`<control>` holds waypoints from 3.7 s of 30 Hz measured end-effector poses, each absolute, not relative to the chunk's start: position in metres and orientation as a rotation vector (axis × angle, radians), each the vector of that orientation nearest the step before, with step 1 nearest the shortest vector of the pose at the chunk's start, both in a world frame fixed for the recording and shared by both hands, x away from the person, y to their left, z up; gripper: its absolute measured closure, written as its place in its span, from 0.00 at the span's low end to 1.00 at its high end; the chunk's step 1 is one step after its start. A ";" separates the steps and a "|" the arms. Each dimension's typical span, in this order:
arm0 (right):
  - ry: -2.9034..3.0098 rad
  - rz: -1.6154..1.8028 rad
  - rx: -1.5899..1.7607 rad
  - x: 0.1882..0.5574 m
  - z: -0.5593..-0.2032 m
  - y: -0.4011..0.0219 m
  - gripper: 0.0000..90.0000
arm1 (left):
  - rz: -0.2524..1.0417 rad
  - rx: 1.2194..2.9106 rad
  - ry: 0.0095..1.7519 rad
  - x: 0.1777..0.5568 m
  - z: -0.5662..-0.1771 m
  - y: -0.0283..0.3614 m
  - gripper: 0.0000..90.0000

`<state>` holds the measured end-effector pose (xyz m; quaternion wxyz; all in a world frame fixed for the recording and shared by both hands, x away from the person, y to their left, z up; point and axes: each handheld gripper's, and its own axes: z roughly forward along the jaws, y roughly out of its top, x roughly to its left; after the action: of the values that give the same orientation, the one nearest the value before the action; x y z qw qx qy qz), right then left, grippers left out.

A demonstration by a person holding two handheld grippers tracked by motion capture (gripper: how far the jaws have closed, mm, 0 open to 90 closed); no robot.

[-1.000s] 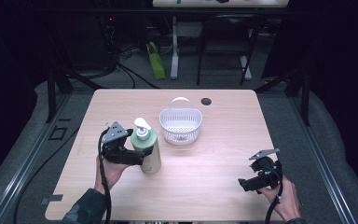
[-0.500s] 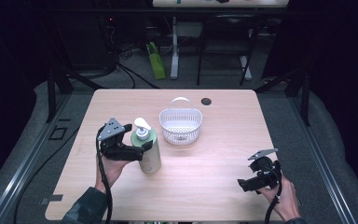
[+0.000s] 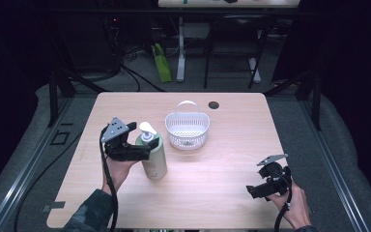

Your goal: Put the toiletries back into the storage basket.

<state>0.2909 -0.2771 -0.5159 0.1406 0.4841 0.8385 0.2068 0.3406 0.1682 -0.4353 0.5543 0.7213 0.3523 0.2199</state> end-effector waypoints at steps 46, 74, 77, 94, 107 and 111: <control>2.420 0.588 1.400 0.291 -0.516 -0.278 0.02 | 0.598 1.589 0.756 0.328 -0.433 0.166 0.75; 2.415 0.594 1.378 0.290 -0.515 -0.277 0.02 | 0.598 1.604 0.739 0.325 -0.420 0.168 0.75; 2.415 0.591 1.375 0.290 -0.515 -0.277 0.02 | 0.593 1.597 0.735 0.325 -0.417 0.168 0.75; 2.420 0.594 1.370 0.290 -0.515 -0.277 0.03 | 0.612 1.575 0.731 0.323 -0.398 0.168 0.75; 2.425 0.594 1.369 0.290 -0.516 -0.278 0.03 | 0.617 1.563 0.729 0.328 -0.388 0.166 0.75; 2.427 0.595 1.375 0.289 -0.516 -0.278 0.03 | 0.615 1.554 0.723 0.330 -0.385 0.165 0.75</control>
<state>0.2894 -0.2777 -0.5160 0.1444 0.4771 0.8420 0.2064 0.3302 0.1647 -0.3846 0.6134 0.6739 0.3138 0.2667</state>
